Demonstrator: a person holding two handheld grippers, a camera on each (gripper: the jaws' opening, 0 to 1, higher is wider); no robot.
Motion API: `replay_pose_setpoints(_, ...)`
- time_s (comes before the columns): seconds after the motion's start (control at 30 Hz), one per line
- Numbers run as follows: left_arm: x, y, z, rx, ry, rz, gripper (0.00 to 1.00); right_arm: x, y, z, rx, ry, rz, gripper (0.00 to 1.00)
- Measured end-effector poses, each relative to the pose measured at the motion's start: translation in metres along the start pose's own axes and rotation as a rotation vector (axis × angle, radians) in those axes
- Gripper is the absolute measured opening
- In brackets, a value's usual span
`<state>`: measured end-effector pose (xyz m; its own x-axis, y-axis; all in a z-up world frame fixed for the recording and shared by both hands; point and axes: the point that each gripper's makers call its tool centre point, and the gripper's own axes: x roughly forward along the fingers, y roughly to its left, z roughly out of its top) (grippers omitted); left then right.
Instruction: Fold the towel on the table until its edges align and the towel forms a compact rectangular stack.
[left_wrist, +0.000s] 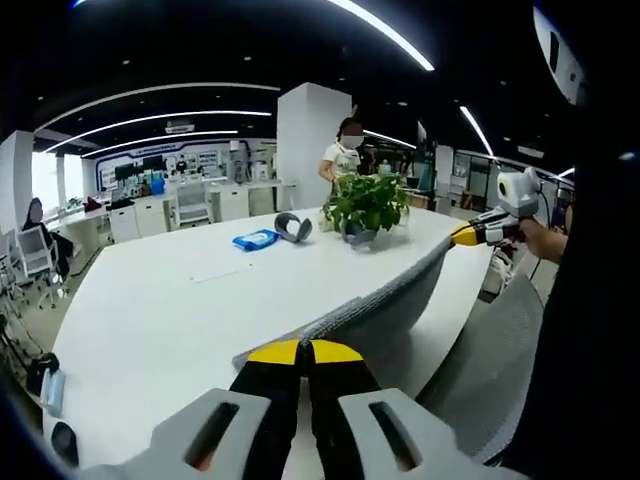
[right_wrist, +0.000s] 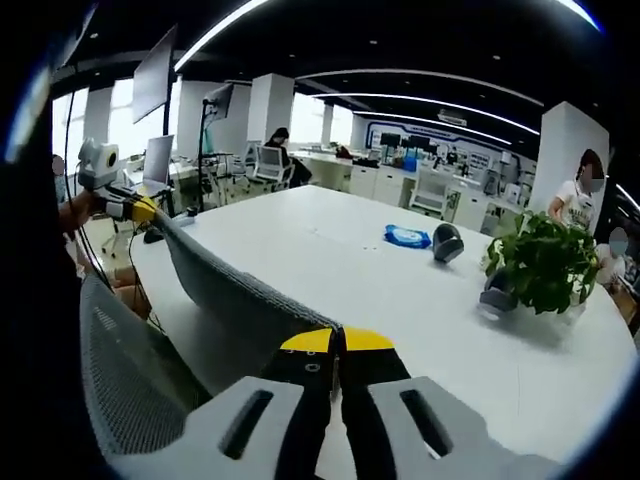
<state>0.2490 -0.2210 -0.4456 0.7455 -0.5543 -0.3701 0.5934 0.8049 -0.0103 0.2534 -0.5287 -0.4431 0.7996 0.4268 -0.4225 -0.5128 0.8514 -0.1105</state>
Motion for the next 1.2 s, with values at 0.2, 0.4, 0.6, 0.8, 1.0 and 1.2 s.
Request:
replay_pose_setpoints(0.2, 0.008, 0.003, -0.01, 0.008, 0.03, 0.006, 0.02, 0.014, -0.003, -0.006, 0.002, 0.014, 0.007, 0.0)
replay_pose_setpoints(0.4, 0.018, 0.01, -0.009, 0.025, 0.045, 0.003, 0.02, 0.027, -0.011, -0.006, -0.008, 0.029, 0.016, 0.0)
replay_pose_setpoints(0.6, 0.029, 0.017, -0.013, 0.04, 0.059, -0.003, 0.02, 0.042, -0.017, -0.008, -0.012, 0.04, 0.032, 0.0)
replay_pose_setpoints(0.8, 0.041, 0.025, -0.019, 0.039, 0.077, -0.014, 0.02, 0.056, -0.021, -0.017, -0.01, 0.061, 0.05, 0.0)
replay_pose_setpoints(1.0, 0.055, 0.033, -0.034, 0.07, 0.122, -0.043, 0.02, 0.073, -0.025, -0.032, -0.024, 0.099, 0.077, 0.0)
replay_pose_setpoints(1.2, 0.069, 0.042, -0.034, 0.099, 0.132, -0.053, 0.02, 0.086, -0.033, -0.035, -0.04, 0.117, 0.083, 0.0)
